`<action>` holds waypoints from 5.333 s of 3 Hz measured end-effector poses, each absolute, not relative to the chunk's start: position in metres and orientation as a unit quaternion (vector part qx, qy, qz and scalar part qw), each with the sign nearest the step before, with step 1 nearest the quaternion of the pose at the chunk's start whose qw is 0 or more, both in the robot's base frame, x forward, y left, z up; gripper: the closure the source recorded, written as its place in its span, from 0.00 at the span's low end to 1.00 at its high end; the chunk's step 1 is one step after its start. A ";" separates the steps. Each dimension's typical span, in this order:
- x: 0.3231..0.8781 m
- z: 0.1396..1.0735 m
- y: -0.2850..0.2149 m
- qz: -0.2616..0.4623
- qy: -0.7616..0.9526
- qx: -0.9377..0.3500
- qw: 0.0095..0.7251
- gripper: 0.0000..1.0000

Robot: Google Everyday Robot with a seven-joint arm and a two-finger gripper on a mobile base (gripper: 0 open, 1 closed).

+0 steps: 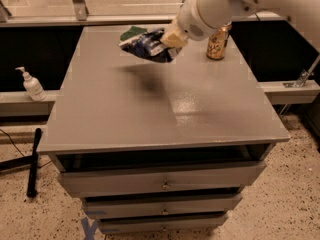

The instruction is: Move blue chip bag near sponge

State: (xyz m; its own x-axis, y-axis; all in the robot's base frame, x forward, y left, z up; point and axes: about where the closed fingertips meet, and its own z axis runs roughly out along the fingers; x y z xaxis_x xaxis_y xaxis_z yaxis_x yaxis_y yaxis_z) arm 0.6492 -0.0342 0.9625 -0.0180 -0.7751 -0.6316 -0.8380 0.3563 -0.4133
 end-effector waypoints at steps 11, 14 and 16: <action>0.839 0.913 -0.004 -0.053 0.767 -0.472 0.431 0.12; 0.780 0.928 -0.011 0.017 0.746 -0.473 0.468 0.00; 0.704 0.913 -0.033 0.143 0.702 -0.467 0.518 0.00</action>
Offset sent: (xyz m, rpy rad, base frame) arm 0.1618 -0.0020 -0.0285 -0.1349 -0.1189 -0.1727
